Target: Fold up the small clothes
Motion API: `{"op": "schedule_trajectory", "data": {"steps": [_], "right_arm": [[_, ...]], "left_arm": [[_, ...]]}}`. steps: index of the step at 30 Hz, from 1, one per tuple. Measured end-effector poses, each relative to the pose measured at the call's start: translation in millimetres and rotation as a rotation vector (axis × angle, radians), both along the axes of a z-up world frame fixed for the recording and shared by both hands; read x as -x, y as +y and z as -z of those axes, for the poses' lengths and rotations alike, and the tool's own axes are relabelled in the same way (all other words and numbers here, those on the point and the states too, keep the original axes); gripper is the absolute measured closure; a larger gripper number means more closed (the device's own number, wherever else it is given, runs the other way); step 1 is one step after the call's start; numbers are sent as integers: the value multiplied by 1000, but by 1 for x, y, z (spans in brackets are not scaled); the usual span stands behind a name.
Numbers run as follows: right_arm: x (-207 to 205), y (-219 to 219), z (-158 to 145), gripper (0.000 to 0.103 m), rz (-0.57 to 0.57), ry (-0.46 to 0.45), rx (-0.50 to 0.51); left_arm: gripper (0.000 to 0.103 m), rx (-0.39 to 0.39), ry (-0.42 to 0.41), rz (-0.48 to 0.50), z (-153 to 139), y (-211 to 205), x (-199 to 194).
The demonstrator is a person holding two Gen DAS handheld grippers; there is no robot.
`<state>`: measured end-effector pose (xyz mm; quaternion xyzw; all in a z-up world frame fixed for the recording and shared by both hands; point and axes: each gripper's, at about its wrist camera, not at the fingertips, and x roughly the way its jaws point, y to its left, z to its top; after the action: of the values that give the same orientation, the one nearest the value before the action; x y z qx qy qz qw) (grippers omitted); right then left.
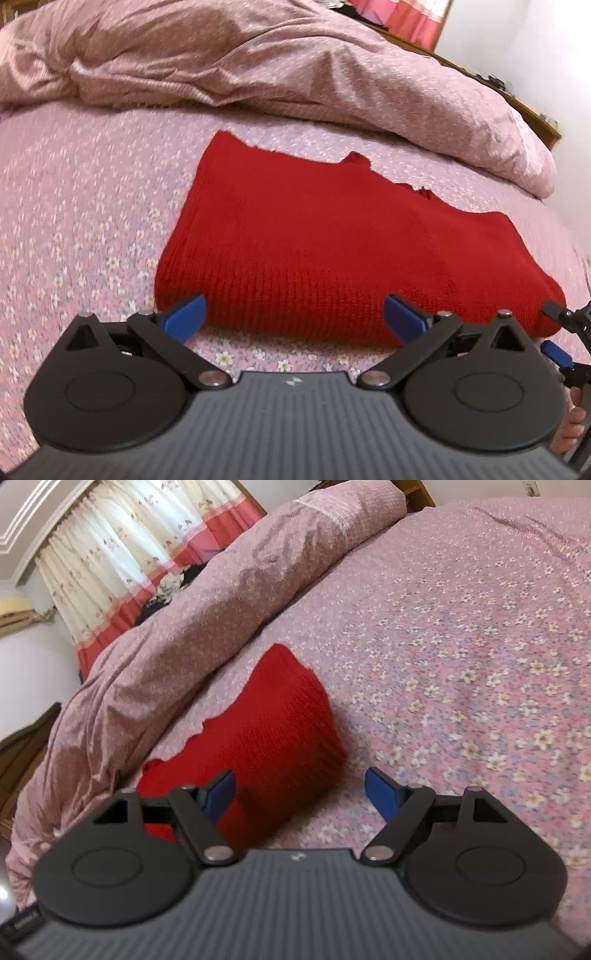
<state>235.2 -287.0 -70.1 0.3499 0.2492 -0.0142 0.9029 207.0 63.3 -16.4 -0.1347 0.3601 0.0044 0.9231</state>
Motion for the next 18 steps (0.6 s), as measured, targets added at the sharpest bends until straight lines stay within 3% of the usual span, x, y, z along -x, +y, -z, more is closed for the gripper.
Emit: {"op": "schedule_trajectory", "data": {"steps": [8,18], "right_arm": [[-18,10,7,20,3,-24,-48],[-31,18,10,17,-25,-54,2]], "left_arm": [[0,44,92,-69,16,5,-7],[0,32,108,-85,22,5,-11]]}}
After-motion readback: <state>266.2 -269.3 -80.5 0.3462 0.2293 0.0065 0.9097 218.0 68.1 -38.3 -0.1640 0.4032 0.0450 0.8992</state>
